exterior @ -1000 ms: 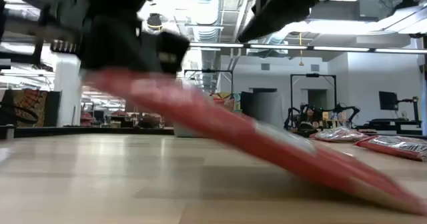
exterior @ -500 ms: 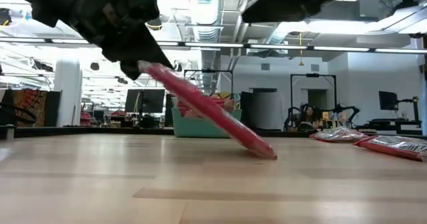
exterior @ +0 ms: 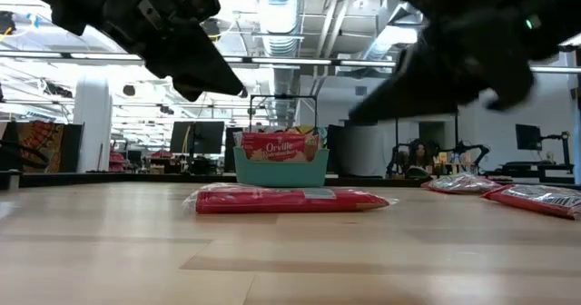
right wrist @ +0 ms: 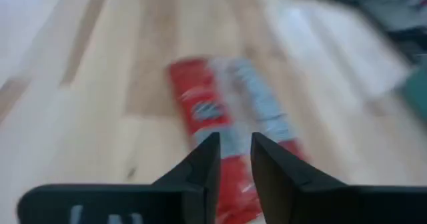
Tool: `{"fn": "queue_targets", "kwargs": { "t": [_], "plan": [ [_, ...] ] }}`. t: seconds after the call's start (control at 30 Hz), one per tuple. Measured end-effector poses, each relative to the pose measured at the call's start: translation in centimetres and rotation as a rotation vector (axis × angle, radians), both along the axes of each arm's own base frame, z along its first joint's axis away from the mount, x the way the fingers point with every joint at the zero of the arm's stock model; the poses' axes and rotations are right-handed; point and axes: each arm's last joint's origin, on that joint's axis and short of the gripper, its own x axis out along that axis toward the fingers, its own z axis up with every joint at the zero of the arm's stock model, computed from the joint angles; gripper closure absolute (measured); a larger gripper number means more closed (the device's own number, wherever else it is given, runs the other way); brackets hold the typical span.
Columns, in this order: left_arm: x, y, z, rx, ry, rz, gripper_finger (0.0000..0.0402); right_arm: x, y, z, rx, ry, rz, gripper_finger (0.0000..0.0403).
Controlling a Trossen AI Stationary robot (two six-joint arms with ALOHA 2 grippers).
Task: Sort popcorn bags into baskets
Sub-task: Put the red popcorn bag into the green basket
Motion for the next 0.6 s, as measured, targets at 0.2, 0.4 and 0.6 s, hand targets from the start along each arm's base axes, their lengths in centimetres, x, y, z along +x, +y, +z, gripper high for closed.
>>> {"fn": "queue_targets", "kwargs": {
  "t": [0.2, 0.4, 0.6],
  "plan": [
    [0.0, -0.2, 0.1, 0.01, -0.006, 0.01, 0.0401, 1.1, -1.7, -2.7, 0.111, 0.172, 0.105, 0.0216],
    [-0.1, 0.1, -0.1, 0.005, 0.0, 0.124, 0.0379, 2.3, -3.7, -2.7, 0.057, 0.222, 0.087, 0.0167],
    [-0.6, 0.6, -1.0, 0.034, 0.09, 0.257, 0.0358, 2.7, -5.8, -3.7, 0.095, 0.339, 0.119, 0.0228]
  ]
}}
